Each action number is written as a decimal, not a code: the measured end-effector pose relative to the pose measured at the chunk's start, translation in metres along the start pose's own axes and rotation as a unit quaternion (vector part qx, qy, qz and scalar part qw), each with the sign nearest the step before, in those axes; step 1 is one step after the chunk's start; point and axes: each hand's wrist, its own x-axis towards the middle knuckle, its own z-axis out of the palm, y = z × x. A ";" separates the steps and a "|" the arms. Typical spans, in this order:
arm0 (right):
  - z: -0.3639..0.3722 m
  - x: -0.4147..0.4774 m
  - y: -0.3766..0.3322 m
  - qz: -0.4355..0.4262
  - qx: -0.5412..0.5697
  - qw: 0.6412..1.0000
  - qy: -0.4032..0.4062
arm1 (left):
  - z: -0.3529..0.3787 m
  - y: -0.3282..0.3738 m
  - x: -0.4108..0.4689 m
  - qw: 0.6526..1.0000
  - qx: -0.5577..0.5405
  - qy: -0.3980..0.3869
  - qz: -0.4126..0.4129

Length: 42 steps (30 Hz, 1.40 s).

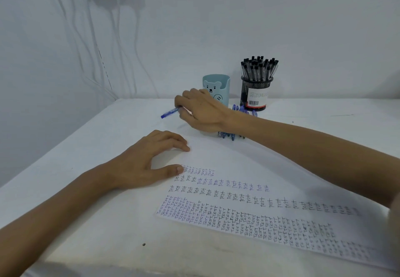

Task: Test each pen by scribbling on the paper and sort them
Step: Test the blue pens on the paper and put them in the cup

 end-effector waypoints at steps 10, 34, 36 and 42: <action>-0.027 -0.033 -0.017 0.041 0.139 0.985 0.096 | 0.000 0.000 -0.001 1.000 0.008 -0.002 -0.002; -0.064 -0.109 -0.046 0.322 0.525 0.786 -0.058 | -0.002 0.015 -0.002 0.995 0.061 -0.072 0.020; -0.065 -0.113 -0.048 0.311 0.497 0.807 -0.068 | -0.001 0.016 -0.002 0.995 0.060 -0.074 0.019; -0.074 -0.116 -0.051 0.285 0.493 0.815 -0.107 | 0.000 0.015 -0.002 0.996 0.058 -0.069 0.022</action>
